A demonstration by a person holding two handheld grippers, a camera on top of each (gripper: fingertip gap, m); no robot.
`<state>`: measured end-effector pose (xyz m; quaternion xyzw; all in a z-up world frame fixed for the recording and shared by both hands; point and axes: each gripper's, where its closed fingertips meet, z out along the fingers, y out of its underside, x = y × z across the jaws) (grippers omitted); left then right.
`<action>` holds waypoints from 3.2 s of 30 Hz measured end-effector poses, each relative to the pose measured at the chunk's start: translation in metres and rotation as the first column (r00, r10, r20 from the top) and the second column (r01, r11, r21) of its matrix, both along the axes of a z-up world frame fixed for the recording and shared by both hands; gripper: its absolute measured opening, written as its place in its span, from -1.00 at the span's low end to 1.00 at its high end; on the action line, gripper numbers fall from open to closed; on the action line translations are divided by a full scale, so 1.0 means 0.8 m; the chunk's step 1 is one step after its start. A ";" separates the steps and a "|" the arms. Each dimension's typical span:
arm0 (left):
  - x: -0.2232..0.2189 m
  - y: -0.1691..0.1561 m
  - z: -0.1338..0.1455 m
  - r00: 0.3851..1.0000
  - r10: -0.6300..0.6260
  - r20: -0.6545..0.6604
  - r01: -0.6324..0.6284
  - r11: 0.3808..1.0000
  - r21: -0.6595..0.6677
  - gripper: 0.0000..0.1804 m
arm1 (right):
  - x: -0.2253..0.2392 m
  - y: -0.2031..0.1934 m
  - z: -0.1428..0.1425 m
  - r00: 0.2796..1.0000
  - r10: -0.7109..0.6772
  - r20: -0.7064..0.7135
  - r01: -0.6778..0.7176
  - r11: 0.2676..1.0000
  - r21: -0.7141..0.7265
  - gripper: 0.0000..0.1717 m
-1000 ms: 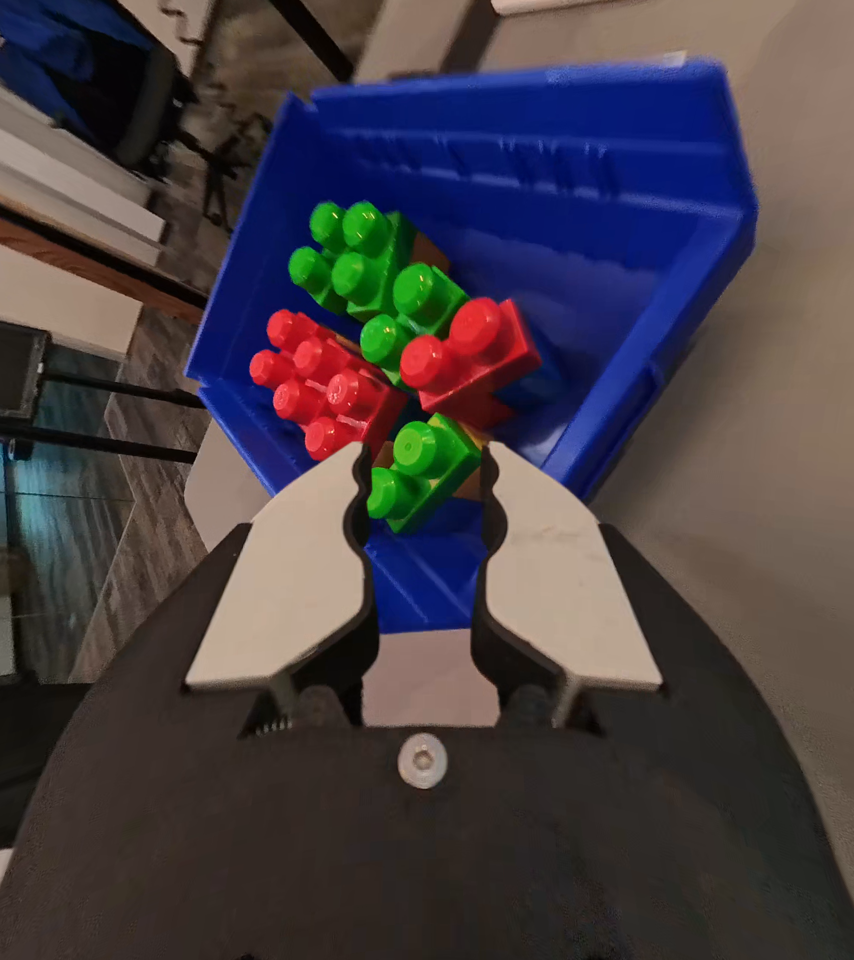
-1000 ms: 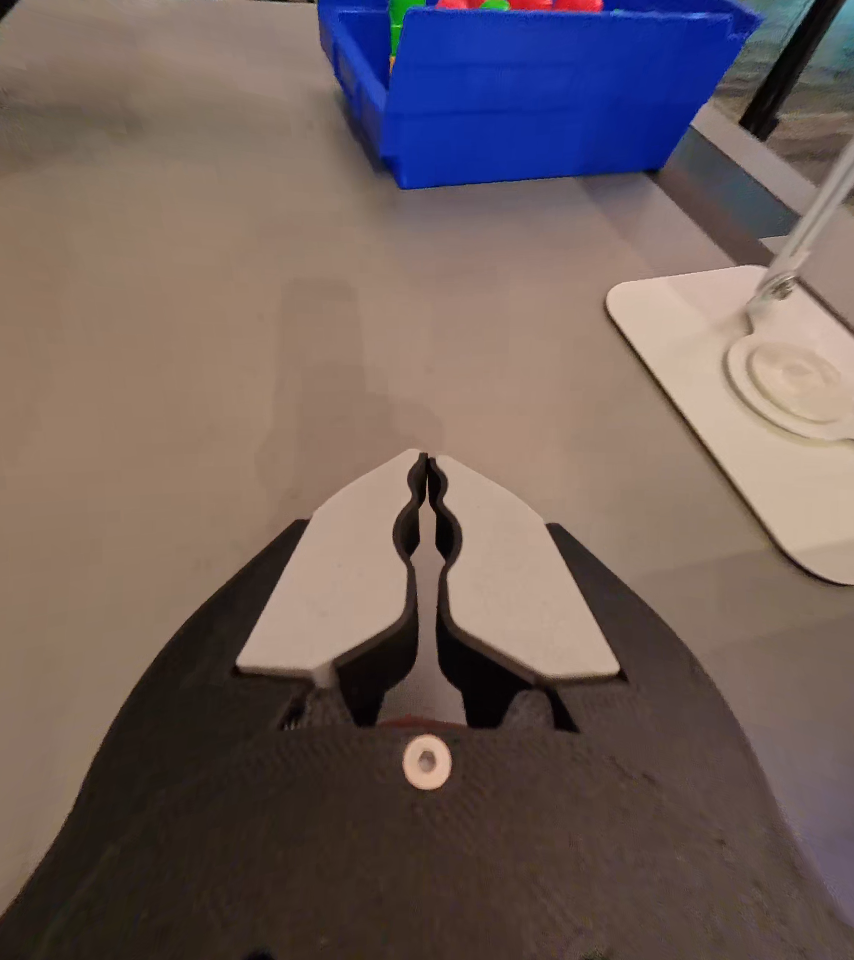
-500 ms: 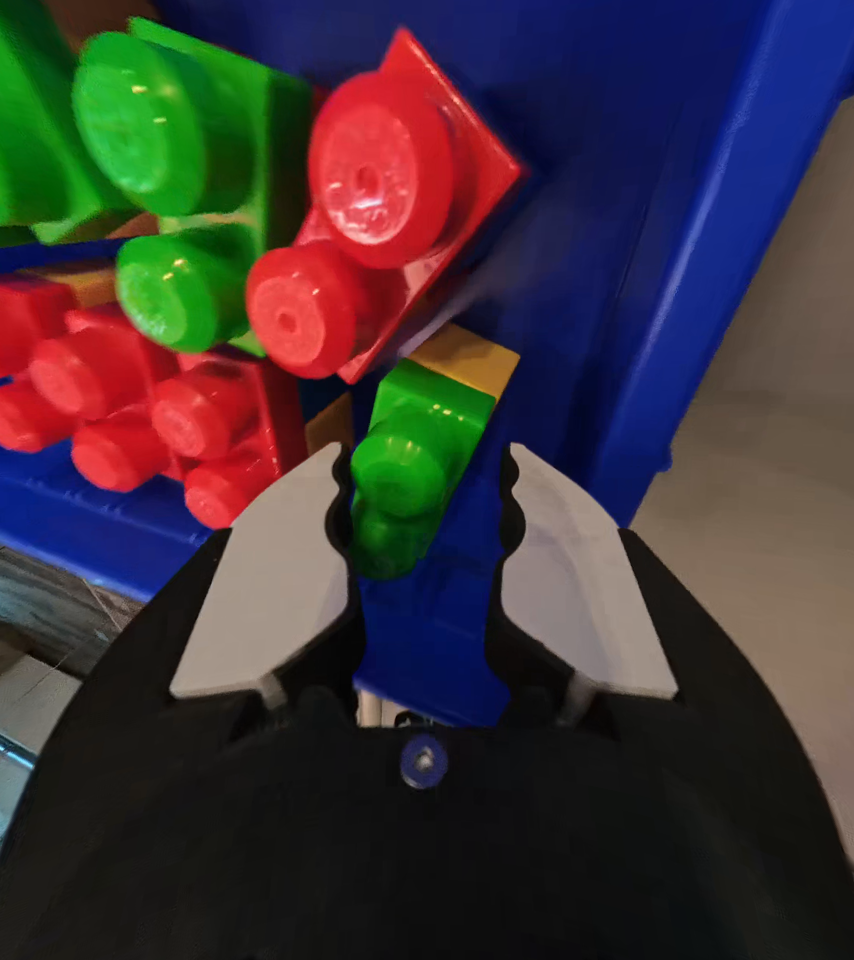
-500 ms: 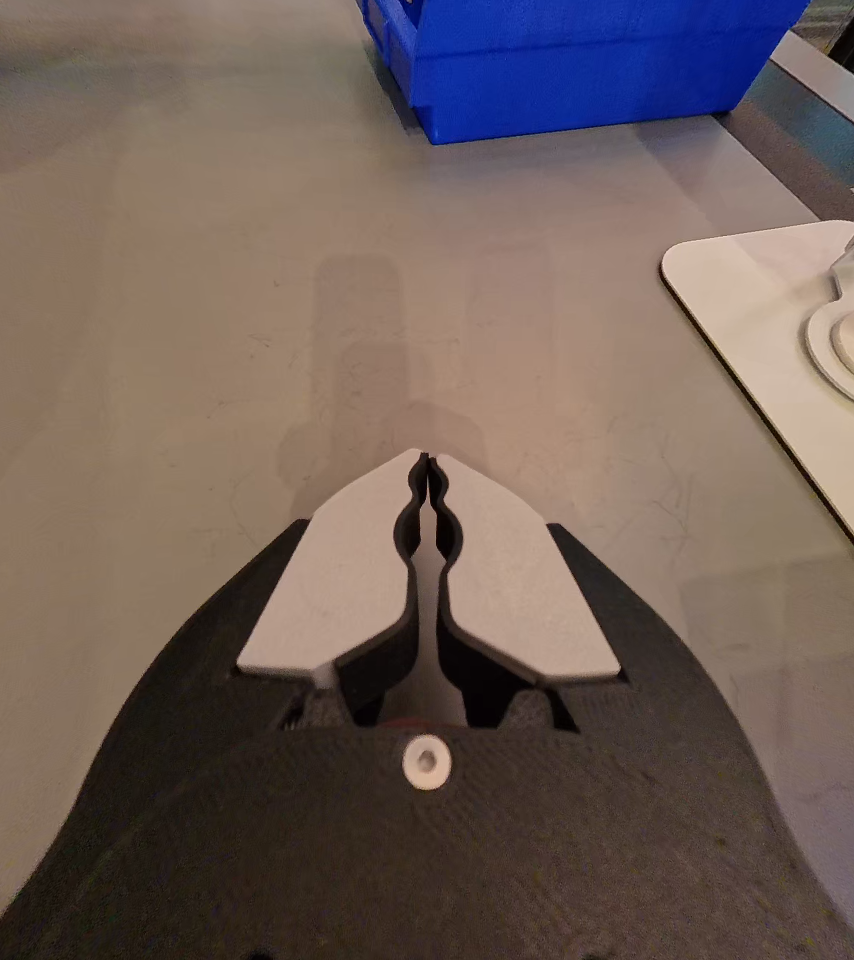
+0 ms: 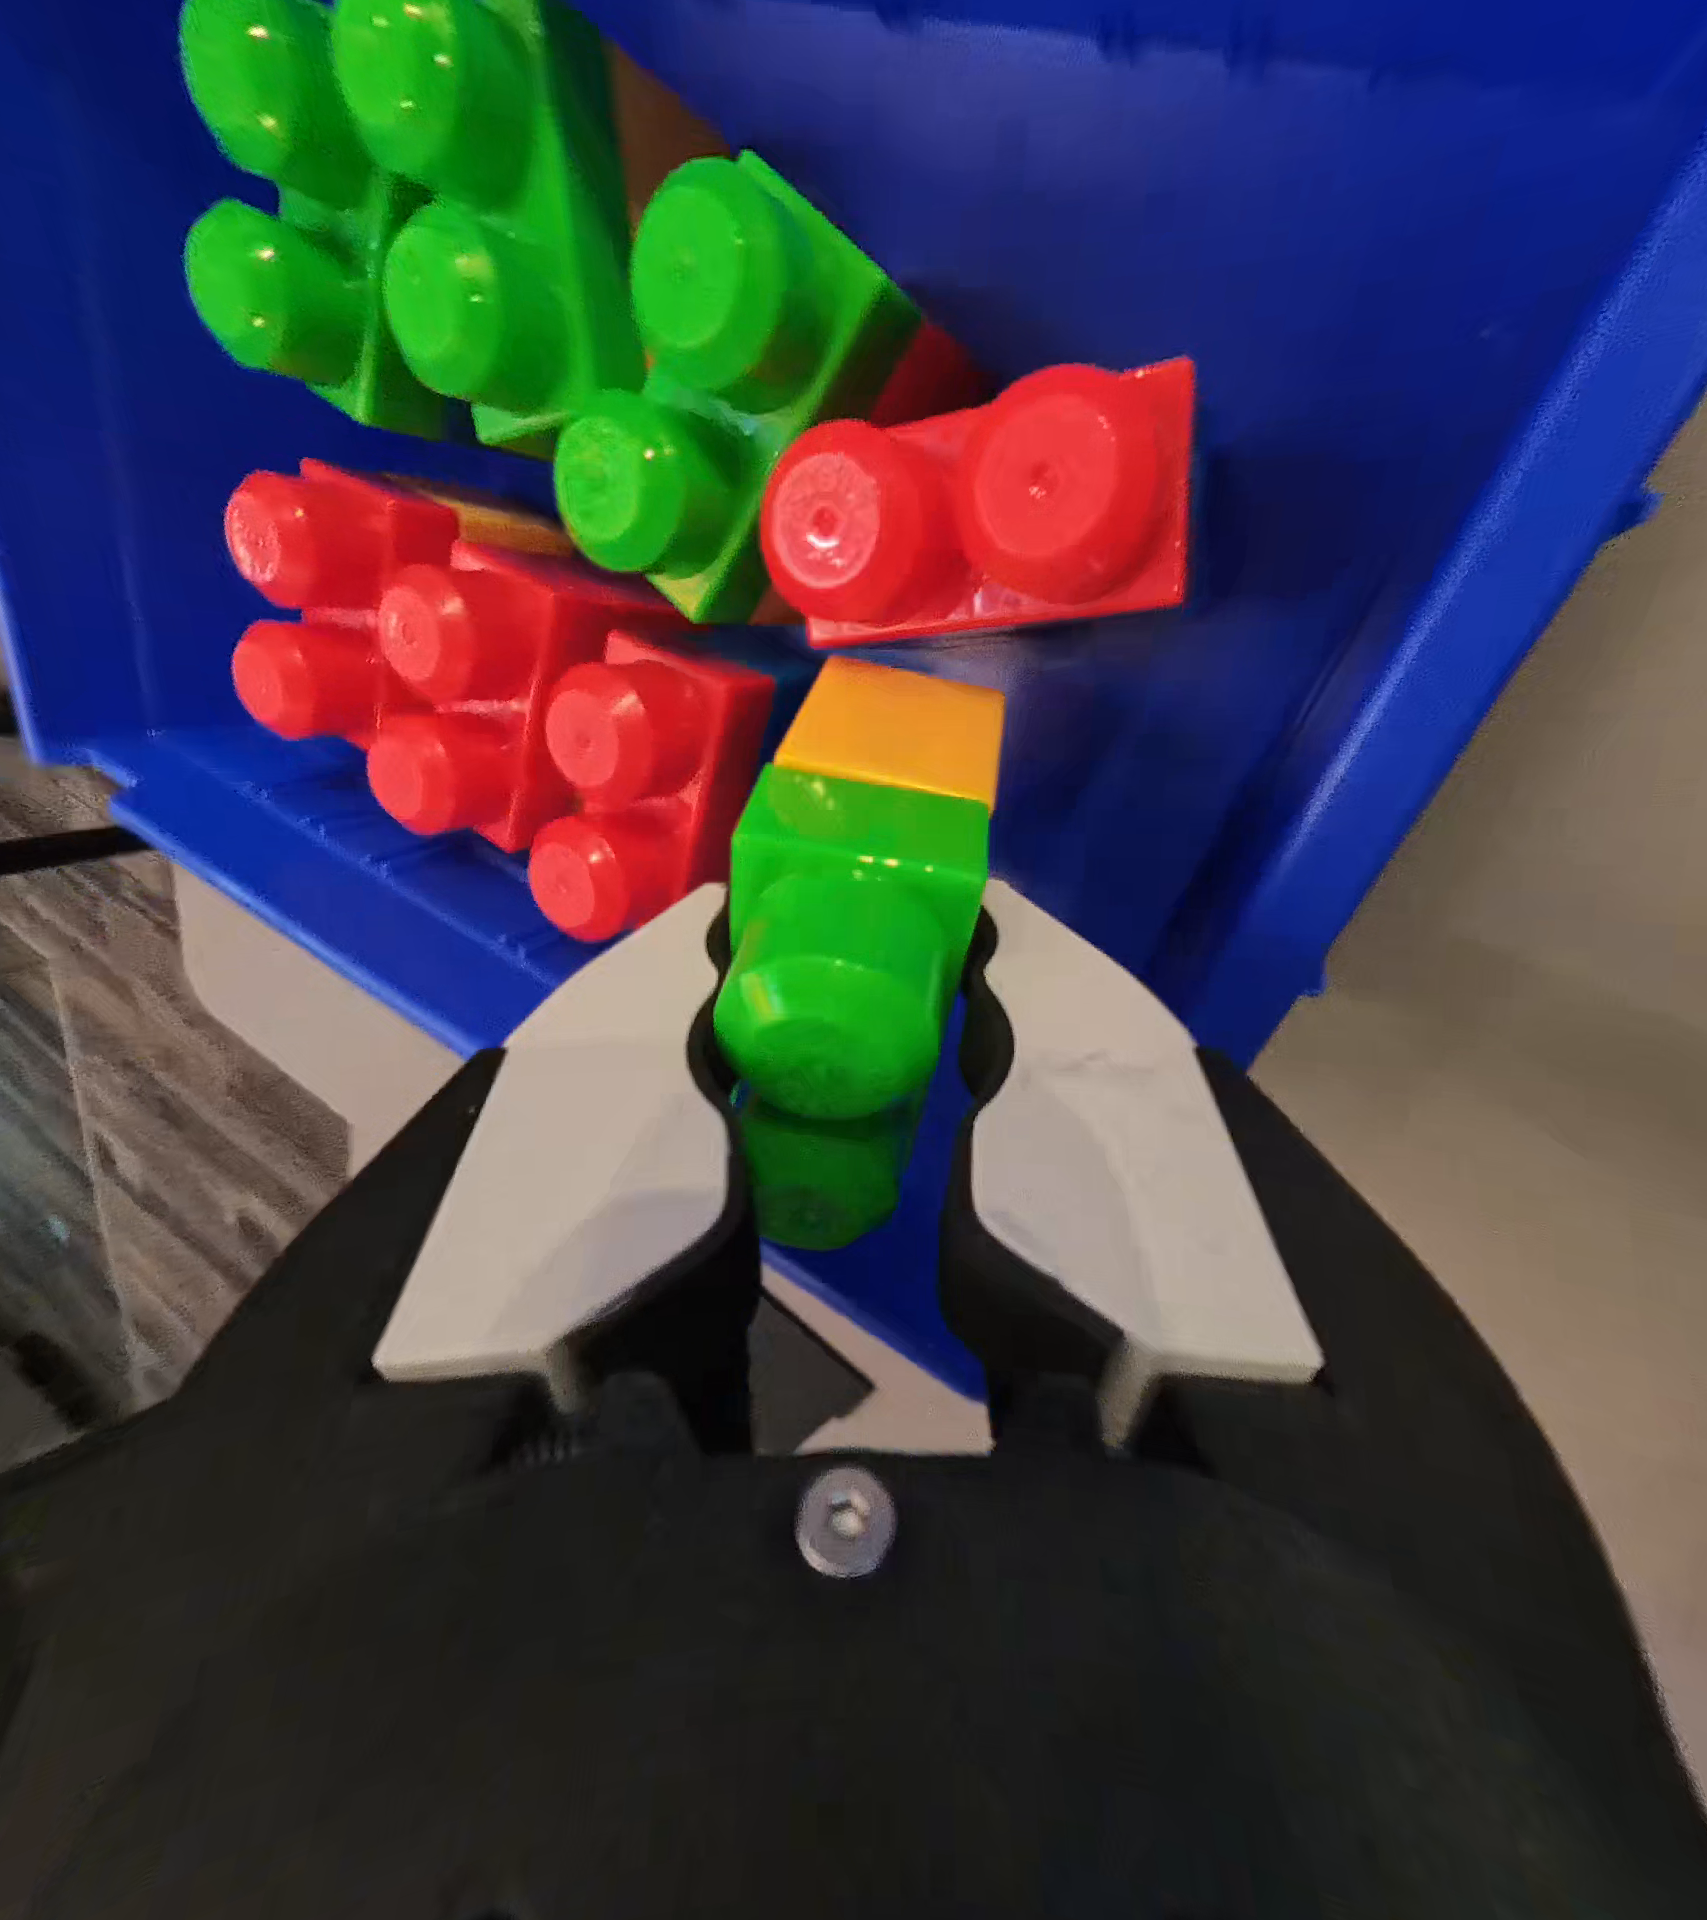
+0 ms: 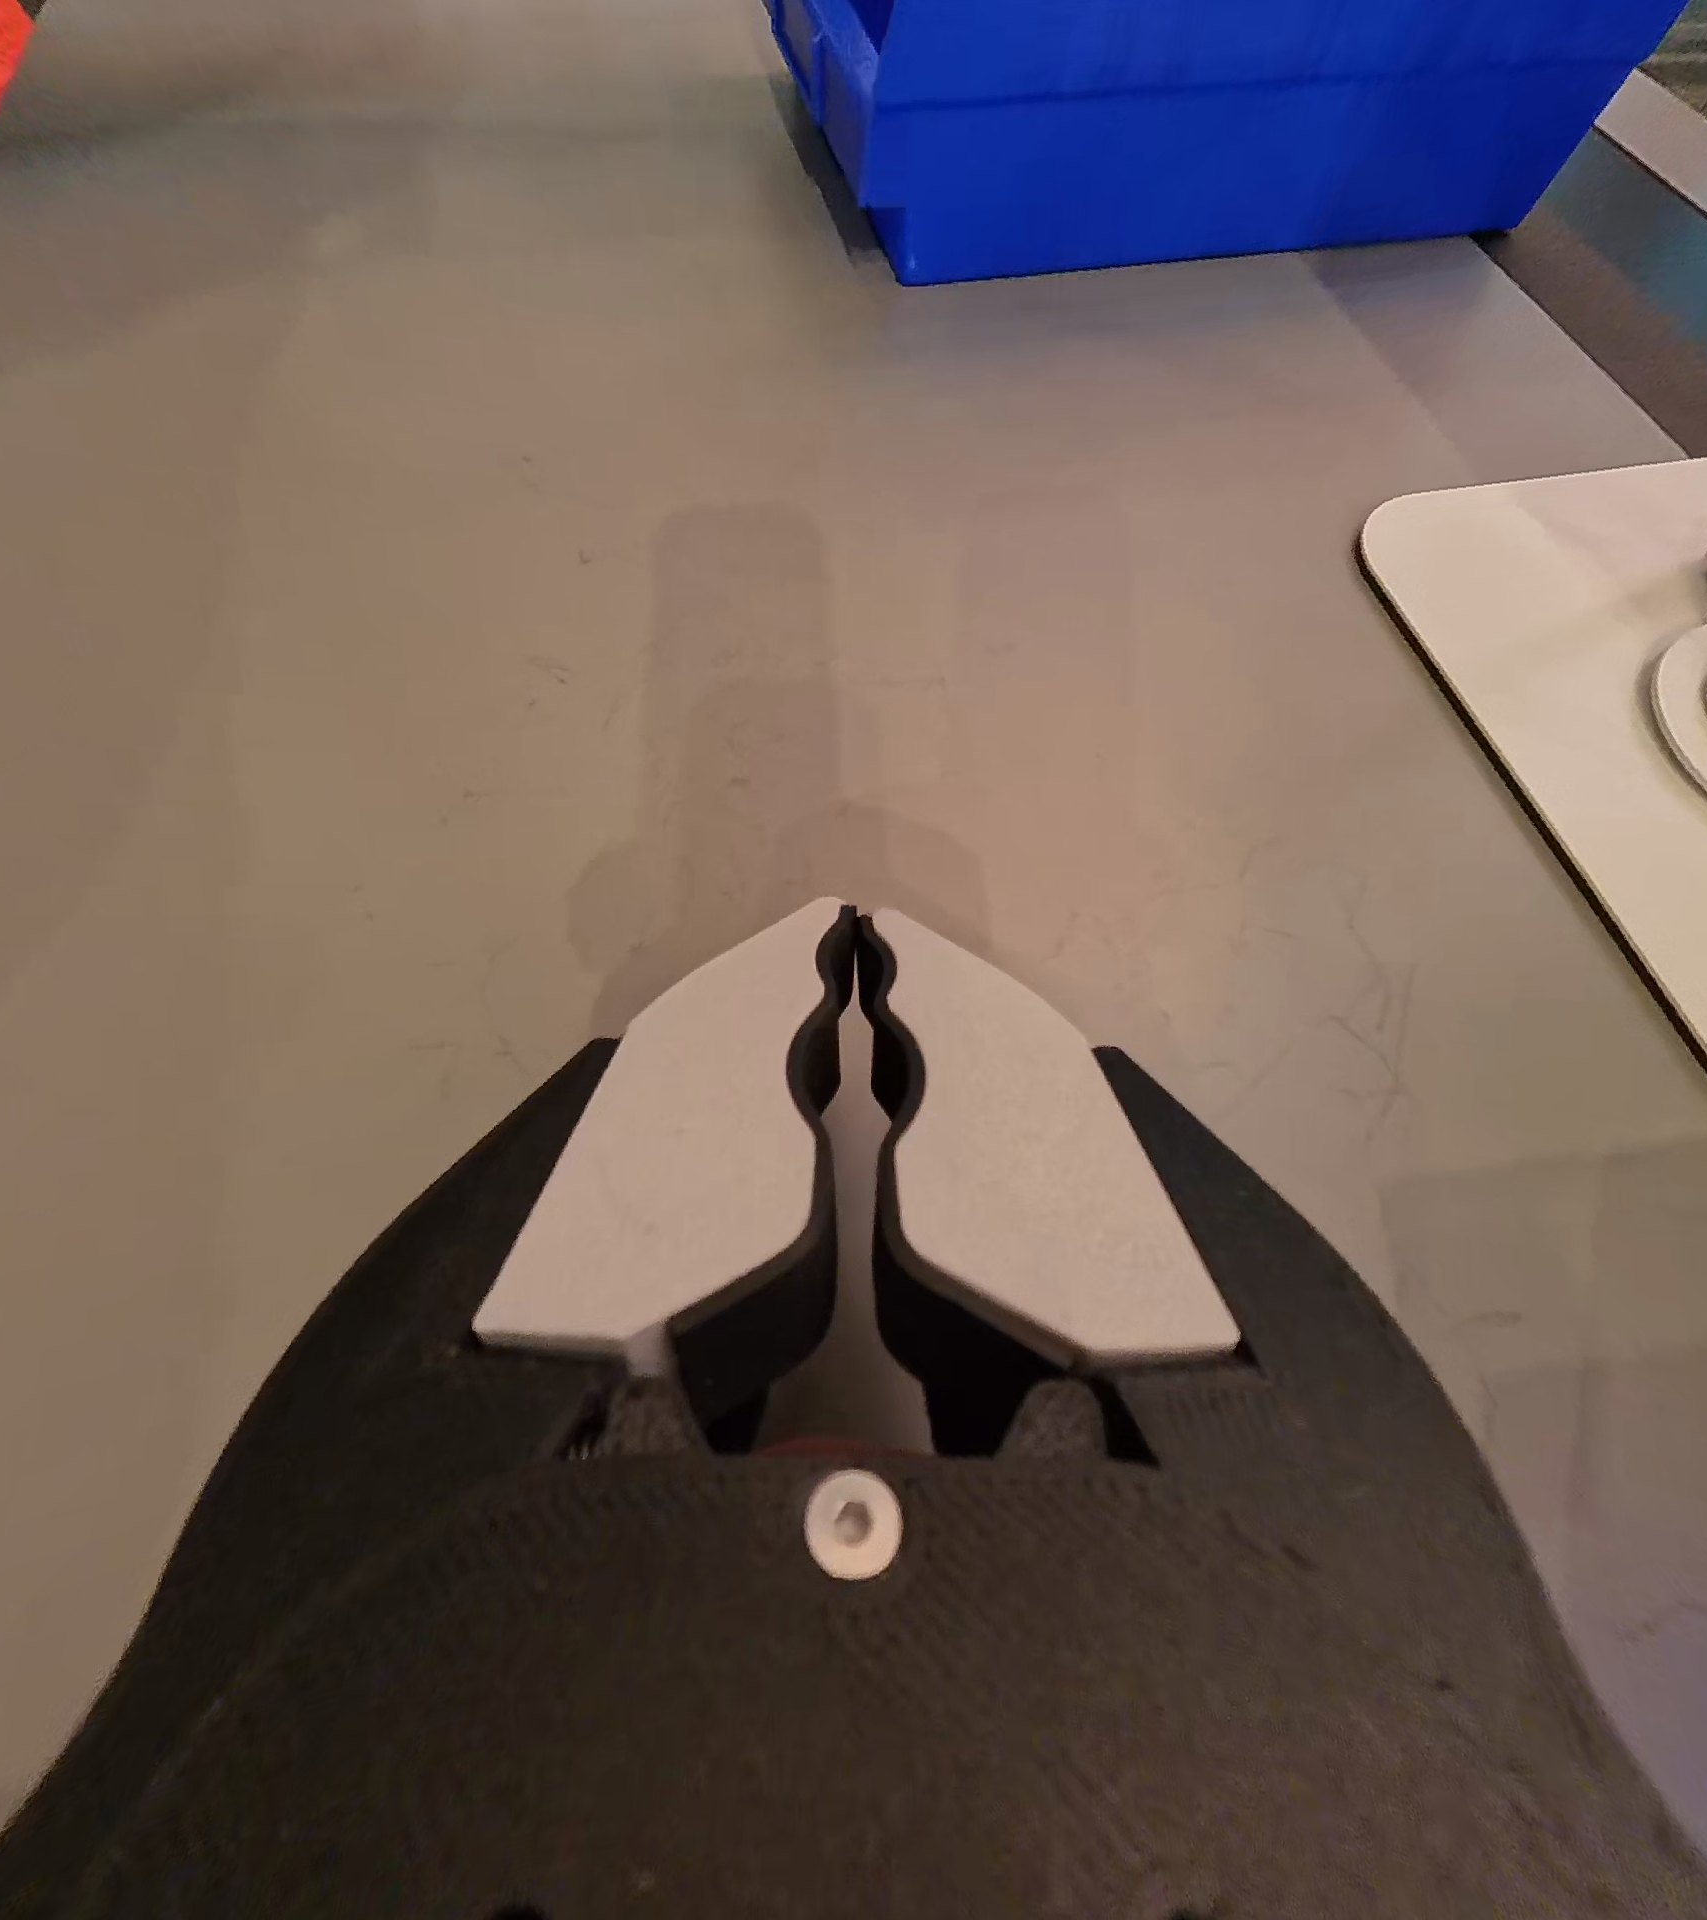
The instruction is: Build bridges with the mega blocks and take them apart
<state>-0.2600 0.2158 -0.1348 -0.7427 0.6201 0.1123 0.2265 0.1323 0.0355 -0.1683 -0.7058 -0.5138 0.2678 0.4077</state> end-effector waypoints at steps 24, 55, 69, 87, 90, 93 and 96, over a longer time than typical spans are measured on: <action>0.312 -0.195 0.152 0.075 0.304 0.950 0.518 0.802 -0.298 -0.59 | -0.018 0.003 0.096 0.994 0.000 -0.111 0.048 0.901 0.430 -0.95; 0.454 -0.268 0.113 0.164 0.484 0.859 0.805 0.437 -0.400 -0.49 | -0.043 -0.029 0.153 0.979 0.201 0.043 -0.171 0.682 0.711 -0.96; 0.450 -0.277 0.115 0.156 0.451 0.879 0.800 0.464 -0.380 -0.60 | -0.039 -0.041 0.161 0.969 0.218 0.116 -0.230 0.627 0.744 -0.97; 0.419 -0.224 0.124 0.034 0.366 0.930 0.658 0.692 -0.296 -0.61 | 0.092 -0.012 0.204 0.994 -0.041 0.100 -0.054 0.616 0.786 -0.97; 0.412 -0.215 0.122 0.032 0.359 0.933 0.622 0.723 -0.300 -0.61 | 0.125 0.016 0.214 0.989 -0.140 0.047 0.054 0.637 0.769 -0.97; 0.411 -0.210 0.117 0.047 0.347 0.937 0.599 0.741 -0.305 -0.61 | 0.180 0.059 0.231 0.958 -0.286 -0.022 0.211 0.652 0.728 -0.97; 0.413 -0.207 0.118 0.042 0.355 0.934 0.603 0.736 -0.307 -0.61 | 0.234 0.113 0.235 0.883 -0.465 -0.067 0.386 0.636 0.668 -0.96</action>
